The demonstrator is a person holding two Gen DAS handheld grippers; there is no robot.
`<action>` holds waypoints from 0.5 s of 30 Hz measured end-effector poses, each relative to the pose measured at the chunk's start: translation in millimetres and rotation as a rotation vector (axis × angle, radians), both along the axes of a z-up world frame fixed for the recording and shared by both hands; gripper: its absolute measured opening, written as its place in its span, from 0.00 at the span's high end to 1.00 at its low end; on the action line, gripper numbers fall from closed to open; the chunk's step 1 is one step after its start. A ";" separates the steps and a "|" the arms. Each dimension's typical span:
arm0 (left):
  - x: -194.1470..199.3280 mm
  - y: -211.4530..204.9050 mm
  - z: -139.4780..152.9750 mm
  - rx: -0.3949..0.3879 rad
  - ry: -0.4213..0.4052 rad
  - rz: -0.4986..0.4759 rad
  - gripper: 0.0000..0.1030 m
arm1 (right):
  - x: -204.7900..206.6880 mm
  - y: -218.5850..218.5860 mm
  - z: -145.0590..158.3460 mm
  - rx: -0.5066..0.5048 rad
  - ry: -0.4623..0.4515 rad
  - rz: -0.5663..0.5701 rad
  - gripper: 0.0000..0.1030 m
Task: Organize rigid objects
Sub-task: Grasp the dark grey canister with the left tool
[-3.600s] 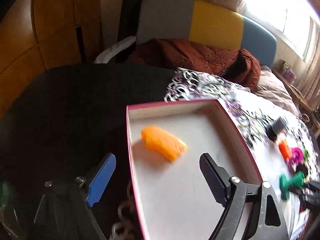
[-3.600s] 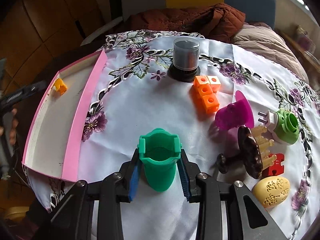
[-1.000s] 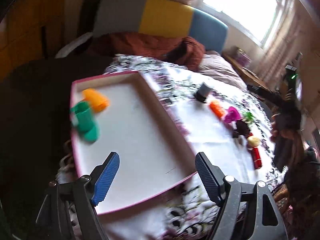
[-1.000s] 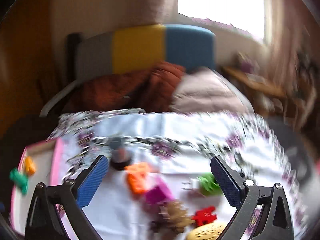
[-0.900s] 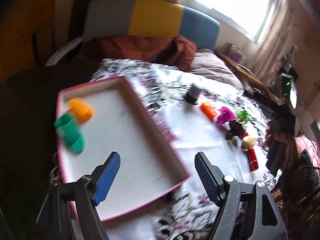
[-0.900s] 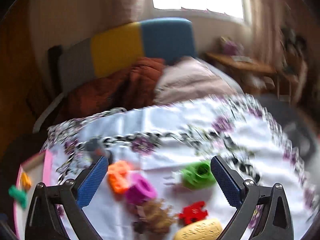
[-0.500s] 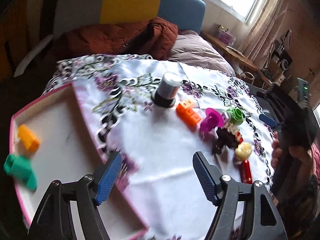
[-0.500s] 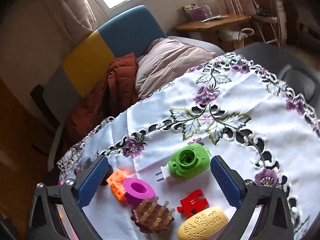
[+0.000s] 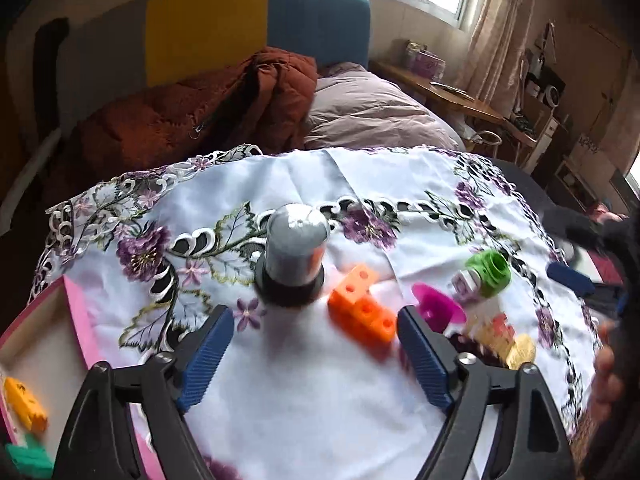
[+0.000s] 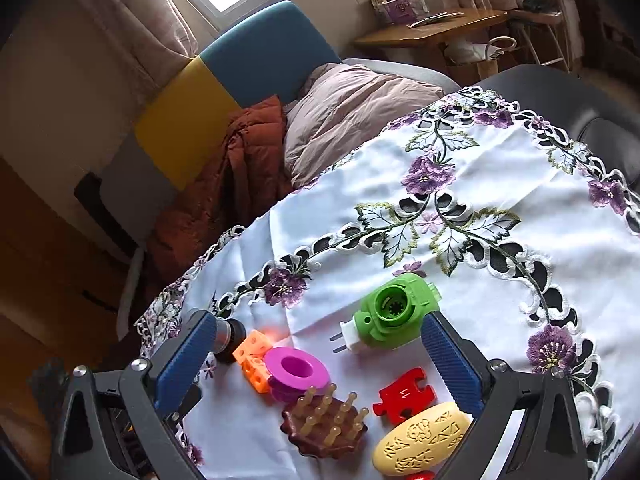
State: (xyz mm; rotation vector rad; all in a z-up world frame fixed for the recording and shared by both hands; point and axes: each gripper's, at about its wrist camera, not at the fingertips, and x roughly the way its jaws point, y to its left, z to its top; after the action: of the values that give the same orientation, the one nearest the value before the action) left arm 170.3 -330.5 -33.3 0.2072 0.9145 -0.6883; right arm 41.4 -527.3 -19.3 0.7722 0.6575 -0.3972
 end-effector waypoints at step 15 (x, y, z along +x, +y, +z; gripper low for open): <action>60.3 -41.1 -38.4 0.107 0.007 0.088 0.52 | -1.5 -3.5 0.0 -0.003 -0.005 -0.020 0.00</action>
State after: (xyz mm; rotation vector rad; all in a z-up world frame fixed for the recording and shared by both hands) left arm 230.6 -371.5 -71.6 0.2580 0.9628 -0.5593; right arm 39.9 -530.8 -19.3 0.7767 0.6450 -0.4143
